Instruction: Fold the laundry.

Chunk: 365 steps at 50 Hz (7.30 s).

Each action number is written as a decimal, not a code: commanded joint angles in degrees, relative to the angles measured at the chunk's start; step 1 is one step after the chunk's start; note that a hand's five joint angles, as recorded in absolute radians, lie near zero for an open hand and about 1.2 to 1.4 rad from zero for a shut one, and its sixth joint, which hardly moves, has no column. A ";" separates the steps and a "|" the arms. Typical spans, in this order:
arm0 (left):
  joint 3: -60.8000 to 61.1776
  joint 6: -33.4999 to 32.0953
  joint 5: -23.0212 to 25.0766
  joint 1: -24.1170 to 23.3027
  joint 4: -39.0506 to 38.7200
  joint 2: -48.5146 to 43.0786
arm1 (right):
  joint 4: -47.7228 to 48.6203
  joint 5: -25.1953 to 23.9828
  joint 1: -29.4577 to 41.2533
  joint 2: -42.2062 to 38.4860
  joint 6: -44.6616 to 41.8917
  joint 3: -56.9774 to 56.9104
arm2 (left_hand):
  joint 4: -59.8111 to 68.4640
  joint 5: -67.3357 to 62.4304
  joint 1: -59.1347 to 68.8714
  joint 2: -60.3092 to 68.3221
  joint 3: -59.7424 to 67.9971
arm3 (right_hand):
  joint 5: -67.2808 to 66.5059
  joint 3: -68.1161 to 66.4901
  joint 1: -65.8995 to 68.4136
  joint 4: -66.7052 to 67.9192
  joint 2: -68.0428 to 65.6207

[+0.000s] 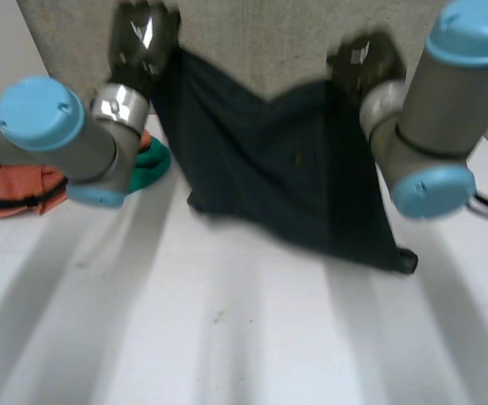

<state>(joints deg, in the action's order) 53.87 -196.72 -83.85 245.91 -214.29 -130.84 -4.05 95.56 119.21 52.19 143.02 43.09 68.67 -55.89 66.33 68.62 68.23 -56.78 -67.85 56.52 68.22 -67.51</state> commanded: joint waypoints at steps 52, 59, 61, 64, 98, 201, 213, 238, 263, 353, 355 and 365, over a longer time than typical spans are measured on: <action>55.90 -12.72 -4.13 -7.63 47.37 34.15 | -17.56 -6.27 -3.01 22.41 -13.45 54.01 | 11.33 -14.11 13.67 11.38 11.77 | -13.22 -12.15 23.48 11.78 -12.49; 56.43 -13.52 -4.22 -13.52 53.01 35.04 | -19.32 -7.58 -4.95 26.29 -16.54 60.53 | 11.33 -14.11 13.67 11.38 11.77 | -13.22 -12.15 23.48 11.78 -12.49; 56.43 -14.22 -4.39 -14.83 53.27 35.04 | -20.20 -8.29 -4.95 26.73 -16.81 61.50 | 11.33 -14.11 13.67 11.38 11.77 | -13.22 -12.15 23.48 11.78 -12.49; 55.39 -15.71 -4.57 -15.46 53.10 34.69 | -21.70 -9.43 -5.21 28.40 -16.99 62.47 | 11.33 -14.11 13.67 11.38 11.77 | -13.22 -12.15 23.48 11.78 -12.49; -20.46 -24.51 -2.02 -7.55 6.08 -28.59 | 5.98 6.39 -7.24 -17.90 -8.54 5.01 | 11.33 -14.11 13.67 11.38 11.77 | 5.04 6.11 5.22 -6.48 5.77; 23.32 3.52 -3.16 -9.82 9.84 11.93 | 14.19 -17.44 0.61 23.38 19.94 45.24 | -58.67 55.89 -56.33 -58.62 -58.23 | 56.78 57.85 -46.52 -58.22 57.51; 9.42 7.22 -3.25 -17.65 23.65 1.12 | 1.68 -12.69 -6.97 15.50 27.57 38.04 | -58.67 55.89 -56.33 -58.62 -58.23 | 56.78 57.85 -46.52 -58.22 57.51; 2.64 -5.08 -6.16 -15.90 36.31 -10.68 | -1.75 -12.68 -6.97 -2.98 12.90 27.48 | -58.67 55.89 -56.33 -58.62 -58.23 | 56.78 57.85 -46.52 -58.22 57.51; 15.21 3.44 15.11 -11.77 41.23 19.82 | 9.06 -9.08 -10.84 17.86 39.17 56.13 | -58.67 55.89 -56.33 -58.62 -58.23 | 56.78 57.85 -46.52 -58.22 57.51; 19.61 12.32 20.30 -7.72 41.94 24.84 | -2.54 -14.88 -41.51 -39.80 31.89 -36.85 | -58.46 55.67 -56.11 -58.40 -58.02 | -13.22 -12.15 23.48 11.78 -12.49; 19.61 12.41 20.30 -7.72 41.94 24.84 | -2.54 -15.23 -41.77 -39.80 30.22 -36.85 | -58.46 55.67 -56.11 -58.40 -58.02 | -13.22 -12.15 23.48 11.78 -12.49; 20.04 13.11 20.30 -7.90 42.02 24.67 | -2.80 -18.39 -44.15 -40.33 19.67 -36.59 | -58.62 55.84 -56.28 -58.57 -58.19 | 30.13 31.20 -19.87 -31.56 30.85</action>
<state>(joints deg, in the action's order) 73.61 -184.19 -63.55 238.15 -172.35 -106.03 -6.71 79.62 76.67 12.23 169.58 6.42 11.76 -2.66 10.63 11.00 11.76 -53.56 -63.44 54.55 68.63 -67.53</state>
